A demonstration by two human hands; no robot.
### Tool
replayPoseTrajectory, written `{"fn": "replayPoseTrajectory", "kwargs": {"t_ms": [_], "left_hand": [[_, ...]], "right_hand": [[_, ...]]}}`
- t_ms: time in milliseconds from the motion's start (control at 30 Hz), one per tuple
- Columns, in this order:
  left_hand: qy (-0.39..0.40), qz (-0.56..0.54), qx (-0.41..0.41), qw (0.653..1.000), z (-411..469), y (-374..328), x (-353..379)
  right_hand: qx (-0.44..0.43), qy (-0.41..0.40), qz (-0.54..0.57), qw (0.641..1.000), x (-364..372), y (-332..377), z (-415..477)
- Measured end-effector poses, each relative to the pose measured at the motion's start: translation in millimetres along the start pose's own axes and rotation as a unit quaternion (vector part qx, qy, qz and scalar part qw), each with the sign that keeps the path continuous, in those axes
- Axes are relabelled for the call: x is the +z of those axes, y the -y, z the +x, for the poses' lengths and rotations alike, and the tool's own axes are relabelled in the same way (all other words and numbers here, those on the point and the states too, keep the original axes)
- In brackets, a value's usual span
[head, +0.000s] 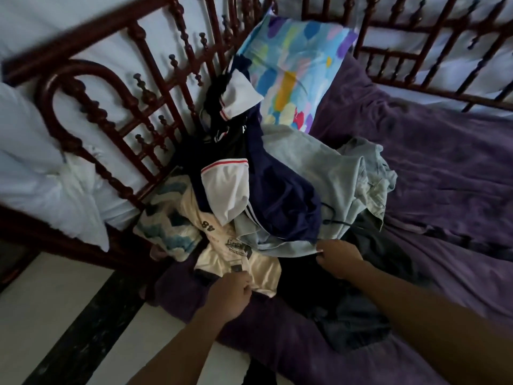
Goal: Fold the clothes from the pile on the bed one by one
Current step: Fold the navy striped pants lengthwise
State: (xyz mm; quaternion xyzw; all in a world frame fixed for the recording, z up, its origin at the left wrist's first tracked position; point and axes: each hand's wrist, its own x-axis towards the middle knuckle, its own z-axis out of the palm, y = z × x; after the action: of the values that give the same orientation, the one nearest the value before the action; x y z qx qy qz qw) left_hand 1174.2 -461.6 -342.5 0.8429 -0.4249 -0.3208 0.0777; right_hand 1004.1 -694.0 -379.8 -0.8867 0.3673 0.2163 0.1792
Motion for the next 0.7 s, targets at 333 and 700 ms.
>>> {"fn": "replayPoseTrajectory", "kwargs": {"t_ms": [333, 700], "left_hand": [[0.026, 0.038, 0.061, 0.997, 99, 66, -50], [-0.039, 0.115, 0.280, 0.952, 166, -58, -102]], "right_hand": [[0.174, -0.033, 0.102, 0.979, 33, 62, 110], [0.098, -0.095, 0.573, 0.808, -84, 34, 6]]}}
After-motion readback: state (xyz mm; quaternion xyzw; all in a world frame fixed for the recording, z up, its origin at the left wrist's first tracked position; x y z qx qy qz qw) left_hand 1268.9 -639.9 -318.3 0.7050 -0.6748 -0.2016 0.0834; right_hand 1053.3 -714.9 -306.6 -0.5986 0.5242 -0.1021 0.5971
